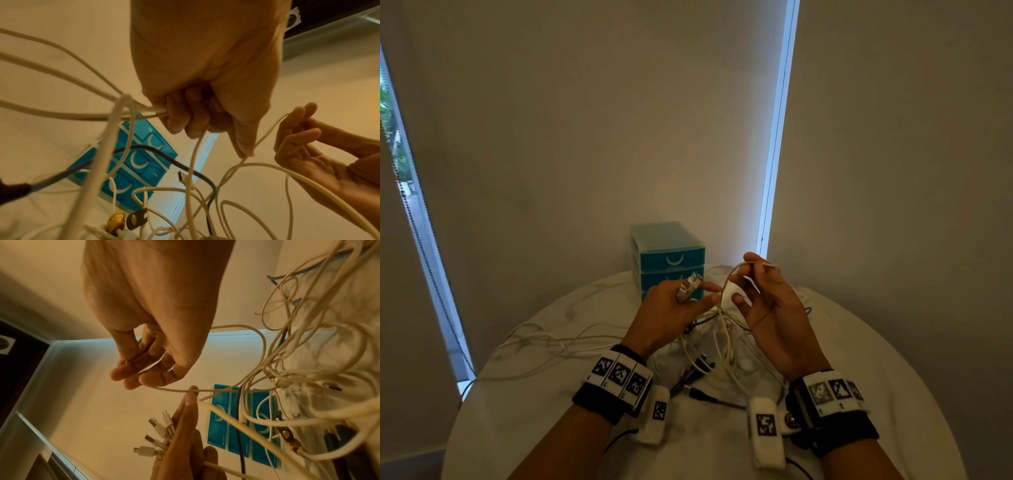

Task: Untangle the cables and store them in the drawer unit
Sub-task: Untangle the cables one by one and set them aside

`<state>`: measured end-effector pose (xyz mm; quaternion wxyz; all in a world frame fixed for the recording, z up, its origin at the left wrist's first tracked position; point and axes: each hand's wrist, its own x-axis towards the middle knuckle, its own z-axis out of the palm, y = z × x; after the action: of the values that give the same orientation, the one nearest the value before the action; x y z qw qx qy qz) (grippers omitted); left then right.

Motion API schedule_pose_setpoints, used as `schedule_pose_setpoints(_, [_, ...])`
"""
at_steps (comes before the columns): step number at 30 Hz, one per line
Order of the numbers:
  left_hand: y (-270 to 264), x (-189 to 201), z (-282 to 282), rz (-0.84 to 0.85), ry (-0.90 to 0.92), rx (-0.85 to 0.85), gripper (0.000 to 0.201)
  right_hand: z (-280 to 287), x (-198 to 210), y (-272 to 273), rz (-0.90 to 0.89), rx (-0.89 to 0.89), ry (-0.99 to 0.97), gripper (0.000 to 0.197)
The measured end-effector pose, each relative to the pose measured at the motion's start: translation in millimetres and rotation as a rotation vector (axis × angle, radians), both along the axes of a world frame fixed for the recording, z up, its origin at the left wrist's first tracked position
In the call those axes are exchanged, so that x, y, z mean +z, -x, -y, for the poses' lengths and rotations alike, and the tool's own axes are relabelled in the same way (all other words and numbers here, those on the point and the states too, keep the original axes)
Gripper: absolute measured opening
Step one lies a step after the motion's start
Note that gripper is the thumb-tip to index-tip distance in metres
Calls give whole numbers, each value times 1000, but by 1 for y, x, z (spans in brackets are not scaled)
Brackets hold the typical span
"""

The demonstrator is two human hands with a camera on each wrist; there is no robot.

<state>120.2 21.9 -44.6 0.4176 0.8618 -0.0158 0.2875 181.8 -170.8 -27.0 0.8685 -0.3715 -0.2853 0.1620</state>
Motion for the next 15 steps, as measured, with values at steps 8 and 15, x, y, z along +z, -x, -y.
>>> schedule_pose_setpoints(8, [-2,2,-6,131,181,21,8,-3,-13,-15,76,-68,231,43])
schedule_pose_setpoints(15, [0,12,-21,404,633,114,12,-22,-51,-29,379,-199,1070,24])
